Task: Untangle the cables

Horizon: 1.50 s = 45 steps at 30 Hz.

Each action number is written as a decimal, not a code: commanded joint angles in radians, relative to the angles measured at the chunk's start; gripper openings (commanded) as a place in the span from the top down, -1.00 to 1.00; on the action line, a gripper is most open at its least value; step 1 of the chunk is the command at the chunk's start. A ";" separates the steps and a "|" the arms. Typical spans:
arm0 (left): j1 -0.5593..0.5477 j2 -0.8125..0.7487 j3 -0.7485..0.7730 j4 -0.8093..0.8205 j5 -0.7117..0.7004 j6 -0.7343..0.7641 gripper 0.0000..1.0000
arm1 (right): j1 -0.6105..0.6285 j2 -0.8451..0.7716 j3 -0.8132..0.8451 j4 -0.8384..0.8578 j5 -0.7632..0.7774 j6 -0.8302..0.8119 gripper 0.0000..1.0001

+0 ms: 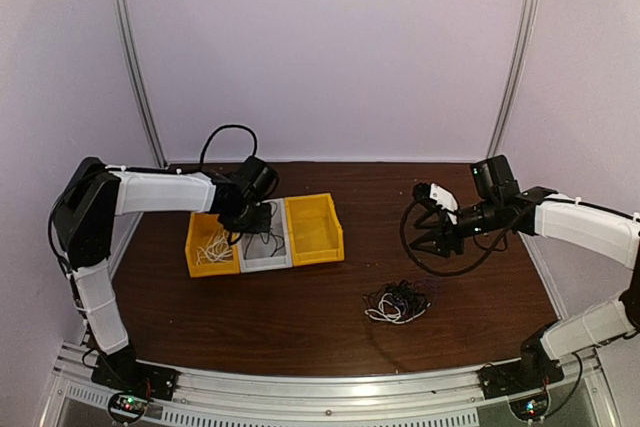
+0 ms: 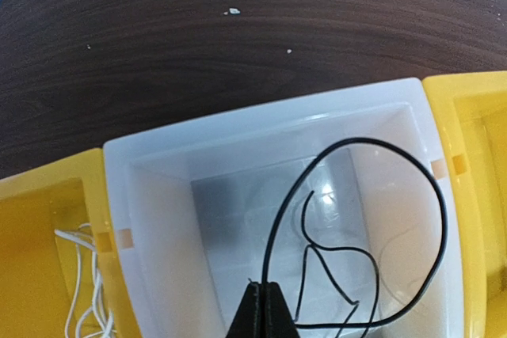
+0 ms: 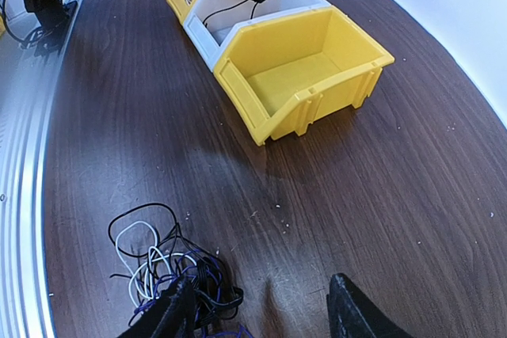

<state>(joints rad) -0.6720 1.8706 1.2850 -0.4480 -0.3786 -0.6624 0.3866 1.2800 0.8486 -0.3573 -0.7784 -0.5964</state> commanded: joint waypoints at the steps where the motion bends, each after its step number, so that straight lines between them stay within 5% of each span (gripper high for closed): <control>1: 0.000 0.063 0.098 -0.065 0.093 -0.095 1.00 | 0.005 0.002 -0.003 -0.014 0.010 -0.008 -0.15; 14: 0.000 0.086 0.101 -0.124 0.149 -0.229 1.00 | 0.005 0.001 0.003 -0.030 0.002 -0.019 -0.15; 29: 0.000 0.061 0.063 -0.082 0.238 -0.216 1.00 | 0.005 -0.010 0.004 -0.037 -0.002 -0.024 -0.15; 39: 0.000 -0.038 0.090 -0.172 0.166 -0.190 0.26 | 0.004 -0.011 0.007 -0.040 0.001 -0.026 -0.15; 45: 0.000 -0.062 0.097 -0.205 0.156 -0.176 0.17 | 0.005 -0.013 0.007 -0.040 0.001 -0.026 -0.15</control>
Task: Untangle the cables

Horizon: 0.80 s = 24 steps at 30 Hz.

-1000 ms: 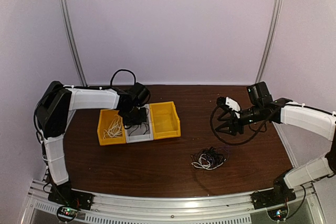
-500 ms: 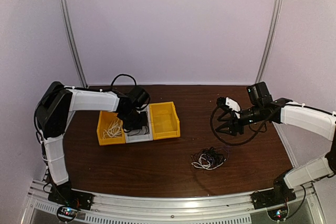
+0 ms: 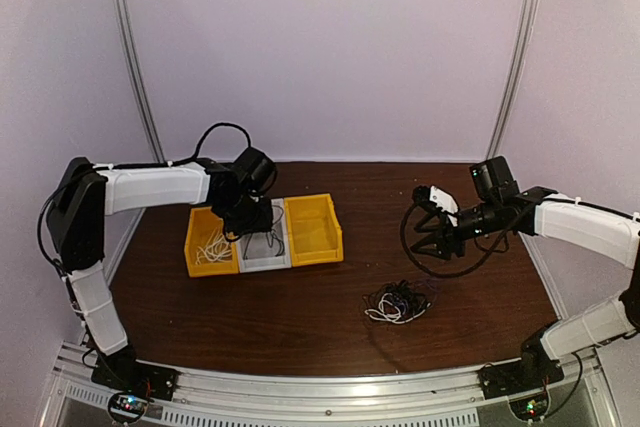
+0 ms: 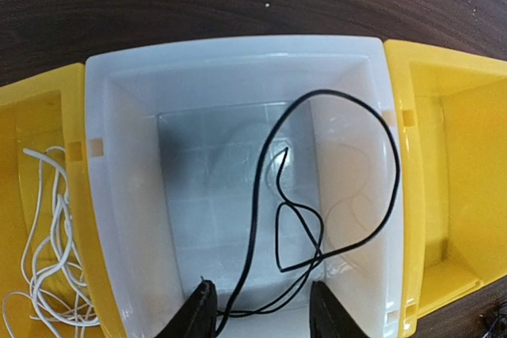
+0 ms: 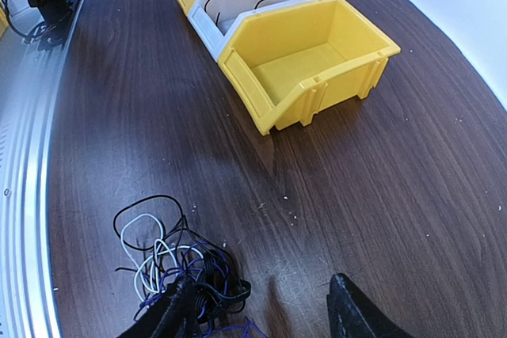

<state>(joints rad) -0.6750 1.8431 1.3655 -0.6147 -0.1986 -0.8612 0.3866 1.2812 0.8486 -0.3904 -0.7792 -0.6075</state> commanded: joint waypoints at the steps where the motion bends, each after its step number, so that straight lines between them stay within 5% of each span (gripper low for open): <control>1: 0.003 -0.042 0.017 -0.039 -0.024 0.025 0.16 | 0.005 -0.014 0.007 -0.007 0.001 -0.015 -0.15; 15: 0.003 -0.031 0.074 -0.032 -0.139 0.138 0.06 | 0.004 -0.014 0.008 -0.008 0.007 -0.016 -0.15; 24: 0.002 0.000 0.055 0.011 -0.082 0.162 0.21 | 0.004 -0.008 0.007 -0.008 0.006 -0.017 -0.15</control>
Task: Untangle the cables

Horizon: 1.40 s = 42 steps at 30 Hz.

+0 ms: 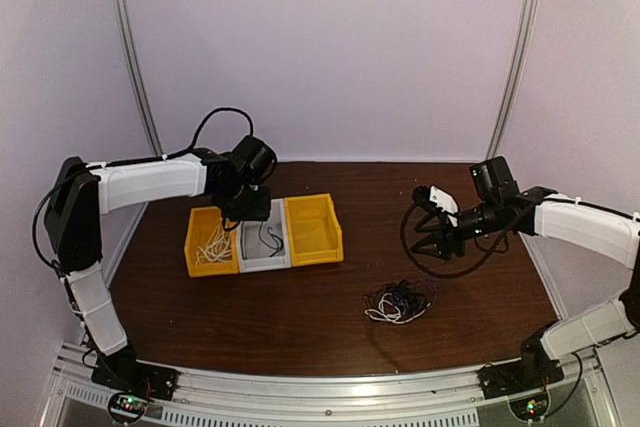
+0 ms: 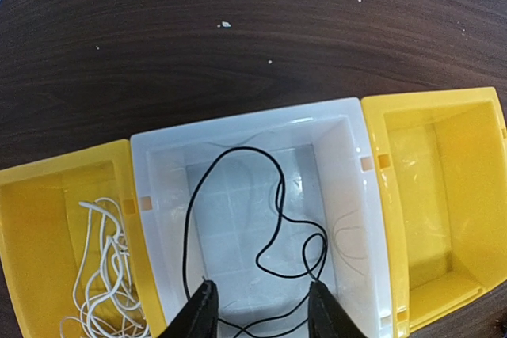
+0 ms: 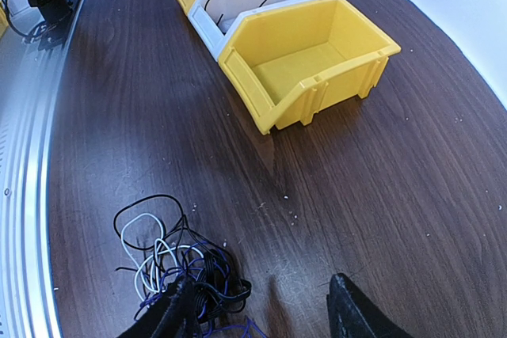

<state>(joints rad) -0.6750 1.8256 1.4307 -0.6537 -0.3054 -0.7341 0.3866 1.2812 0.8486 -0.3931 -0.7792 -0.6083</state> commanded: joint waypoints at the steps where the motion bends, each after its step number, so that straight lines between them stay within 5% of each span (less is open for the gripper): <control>1: 0.002 0.024 -0.014 0.054 0.019 0.037 0.23 | 0.005 -0.006 0.007 -0.006 0.006 -0.017 -0.15; 5: -0.022 -0.015 -0.028 0.115 0.039 0.099 0.34 | 0.004 -0.005 0.006 -0.018 0.008 -0.039 -0.12; 11: -0.239 -0.155 -0.128 0.425 0.049 0.430 0.23 | 0.010 0.016 0.083 -0.191 -0.041 -0.165 0.07; 18: -0.311 -0.085 -0.225 0.615 0.385 0.283 0.25 | 0.106 -0.058 0.029 -0.153 0.051 -0.158 0.15; 31: -0.408 0.083 -0.261 0.791 0.503 0.170 0.23 | 0.268 0.064 -0.060 -0.086 0.181 -0.133 0.11; 42: -0.408 0.285 -0.025 0.623 0.483 0.323 0.34 | 0.269 0.037 -0.146 -0.070 0.262 -0.186 0.15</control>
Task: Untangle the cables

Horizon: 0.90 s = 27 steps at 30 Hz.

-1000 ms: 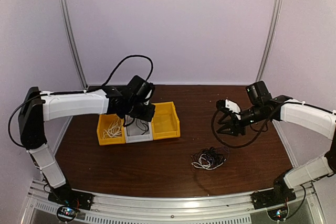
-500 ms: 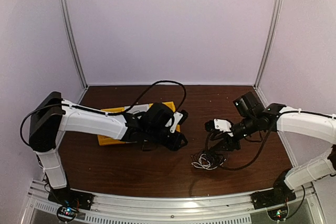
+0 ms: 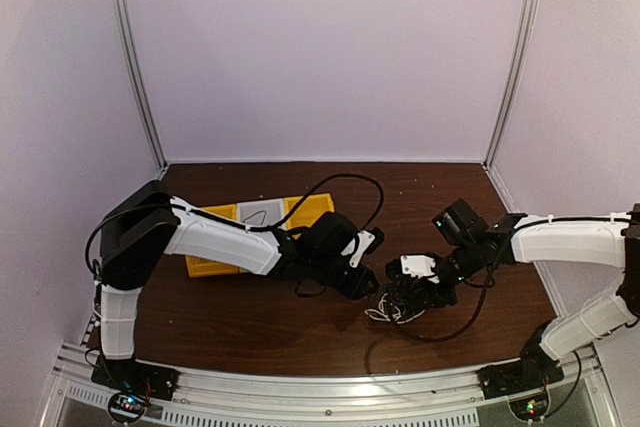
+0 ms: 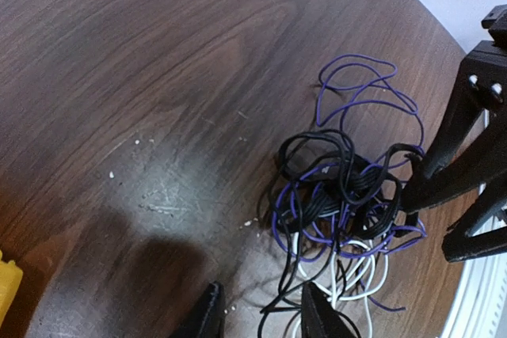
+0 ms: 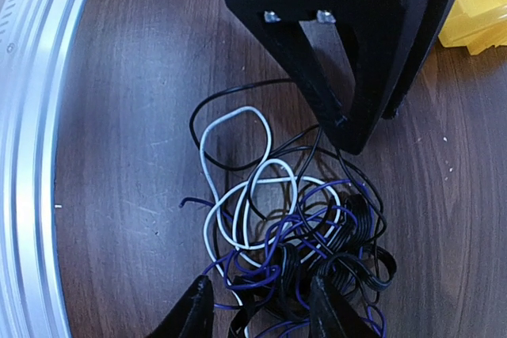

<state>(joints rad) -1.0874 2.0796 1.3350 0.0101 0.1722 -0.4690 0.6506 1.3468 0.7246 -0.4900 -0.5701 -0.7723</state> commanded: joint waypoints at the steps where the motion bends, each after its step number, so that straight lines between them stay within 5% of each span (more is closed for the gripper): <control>1: 0.004 0.040 0.085 -0.049 0.005 0.061 0.36 | 0.005 -0.030 -0.025 0.029 0.055 -0.022 0.15; 8: 0.007 0.080 0.140 -0.111 0.008 0.071 0.47 | 0.004 -0.017 -0.019 0.022 0.053 -0.022 0.15; 15: 0.006 0.067 0.144 -0.187 0.025 0.099 0.36 | 0.005 -0.025 -0.022 0.024 0.051 -0.021 0.15; 27: 0.007 0.101 0.160 -0.148 0.053 0.116 0.54 | 0.005 -0.020 -0.017 0.022 0.045 -0.018 0.15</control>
<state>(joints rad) -1.0863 2.1517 1.4639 -0.1696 0.1997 -0.3752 0.6506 1.3388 0.7059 -0.4751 -0.5365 -0.7841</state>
